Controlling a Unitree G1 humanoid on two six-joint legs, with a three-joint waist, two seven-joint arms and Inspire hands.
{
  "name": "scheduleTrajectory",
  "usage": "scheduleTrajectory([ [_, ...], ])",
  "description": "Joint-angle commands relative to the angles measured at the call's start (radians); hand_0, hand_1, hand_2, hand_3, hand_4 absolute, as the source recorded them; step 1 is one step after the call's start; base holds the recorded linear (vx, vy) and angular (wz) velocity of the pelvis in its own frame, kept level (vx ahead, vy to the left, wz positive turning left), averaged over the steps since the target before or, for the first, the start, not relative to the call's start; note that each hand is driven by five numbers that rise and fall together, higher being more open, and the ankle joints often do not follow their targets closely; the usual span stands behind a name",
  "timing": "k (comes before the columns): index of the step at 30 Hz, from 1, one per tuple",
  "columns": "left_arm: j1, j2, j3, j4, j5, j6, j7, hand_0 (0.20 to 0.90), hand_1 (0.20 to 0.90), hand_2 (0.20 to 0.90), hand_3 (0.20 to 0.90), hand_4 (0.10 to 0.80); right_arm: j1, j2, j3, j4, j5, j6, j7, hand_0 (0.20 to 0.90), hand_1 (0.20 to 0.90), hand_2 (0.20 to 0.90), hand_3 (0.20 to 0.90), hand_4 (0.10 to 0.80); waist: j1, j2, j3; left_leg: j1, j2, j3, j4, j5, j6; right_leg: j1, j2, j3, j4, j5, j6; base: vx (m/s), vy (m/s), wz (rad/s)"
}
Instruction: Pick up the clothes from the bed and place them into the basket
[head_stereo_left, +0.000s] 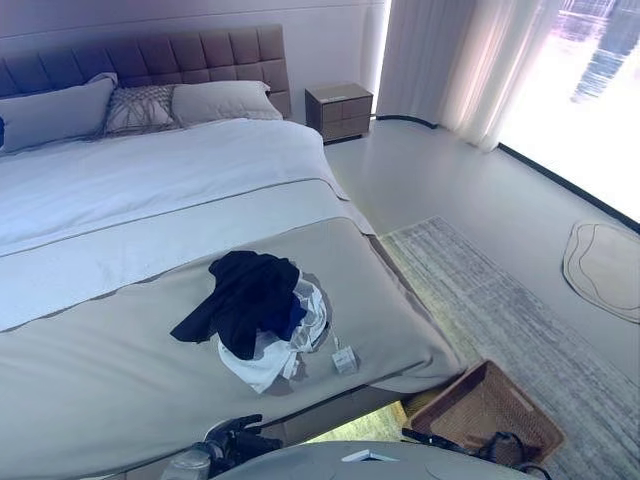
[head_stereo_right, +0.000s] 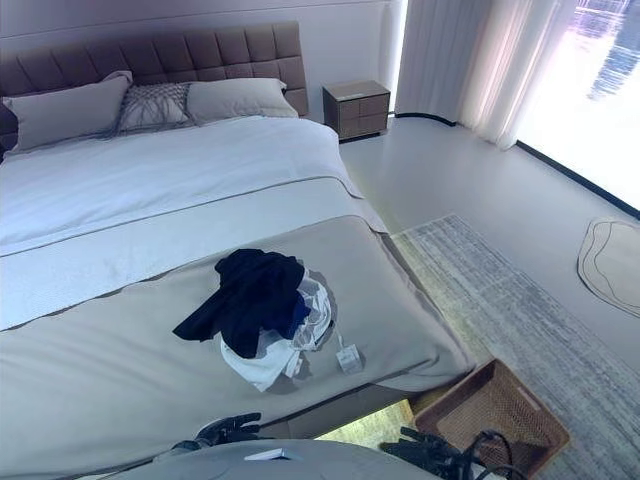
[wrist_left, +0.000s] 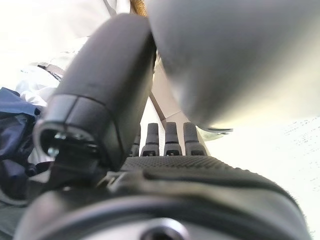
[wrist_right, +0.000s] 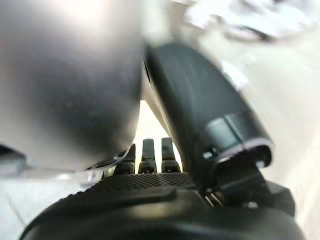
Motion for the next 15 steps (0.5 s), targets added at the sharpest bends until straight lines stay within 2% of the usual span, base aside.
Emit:
scheduleTrajectory([
  [1,-0.048,-0.004,0.011,0.070,0.000,-0.017,0.005,0.900,0.900,0.900,0.900,0.800,-0.088,0.026,-0.086,0.029,0.100,-0.166,-0.137,0.900,0.900,0.900,0.900,0.800,0.004,0.006,0.063,0.085,-0.086,0.032,0.007,-0.168,0.072,-0.028,0.052,0.014,0.070,-0.036,-0.035,0.017,0.032,-0.03],
  [3,-0.048,-0.006,0.003,0.056,-0.018,-0.014,0.014,0.900,0.900,0.900,0.900,0.800,-0.102,0.021,-0.066,-0.027,-0.060,-0.263,-0.160,0.900,0.900,0.900,0.900,0.800,0.005,0.006,0.074,0.090,-0.087,0.031,0.007,-0.172,0.074,-0.026,0.049,0.016,0.074,-0.039,-0.033,0.003,0.035,-0.09],
  [4,-0.046,-0.003,-0.011,0.036,-0.035,-0.012,0.021,0.900,0.900,0.900,0.900,0.800,-0.122,0.023,-0.007,-0.141,-0.150,-0.251,-0.190,0.900,0.900,0.900,0.900,0.800,0.009,0.003,0.083,0.085,-0.088,0.027,0.007,-0.170,0.076,-0.034,0.047,0.018,0.080,-0.039,-0.035,-0.022,0.029,-0.12],
  [5,-0.046,-0.003,-0.012,0.035,-0.037,-0.013,0.022,0.900,0.900,0.900,0.900,0.800,-0.123,0.023,-0.003,-0.148,-0.165,-0.249,-0.188,0.900,0.900,0.900,0.900,0.800,0.009,0.003,0.081,0.081,-0.089,0.026,0.007,-0.168,0.077,-0.038,0.047,0.019,0.080,-0.037,-0.036,-0.050,0.047,-0.10],
  [6,-0.044,0.002,-0.022,0.018,-0.053,-0.014,0.026,0.900,0.900,0.900,0.900,0.800,-0.145,0.014,0.068,-0.237,-0.302,-0.256,-0.207,0.900,0.900,0.900,0.900,0.800,0.017,-0.002,0.089,0.074,-0.091,0.020,0.007,-0.166,0.081,-0.048,0.044,0.020,0.087,-0.039,-0.037,-0.039,0.042,-0.04],
  [9,-0.040,0.011,-0.037,-0.007,-0.057,-0.022,0.027,0.900,0.900,0.900,0.900,0.800,-0.191,-0.033,0.207,-0.415,-0.439,-0.256,-0.237,0.900,0.900,0.900,0.900,0.800,0.048,-0.019,0.099,0.057,-0.102,-0.008,0.014,-0.164,0.093,-0.059,0.037,0.013,0.104,-0.046,-0.041,-0.027,0.048,0.02],
  [12,-0.028,0.010,-0.047,-0.019,-0.057,-0.039,0.035,0.900,0.900,0.900,0.900,0.800,-0.233,-0.063,0.270,-0.504,-0.535,-0.255,-0.243,0.900,0.900,0.900,0.900,0.800,0.073,-0.030,0.106,0.039,-0.112,-0.030,0.029,-0.167,0.102,-0.069,0.029,0.006,0.117,-0.049,-0.043,0.006,0.078,0.25],
  [15,-0.023,0.012,-0.057,-0.029,-0.059,-0.051,0.040,0.900,0.900,0.900,0.900,0.800,-0.285,-0.107,0.331,-0.556,-0.710,-0.297,-0.258,0.900,0.900,0.900,0.900,0.800,0.104,-0.039,0.122,0.008,-0.122,-0.052,0.064,-0.178,0.110,-0.085,0.015,-0.001,0.138,-0.052,-0.042,-0.023,0.097,0.31],
])
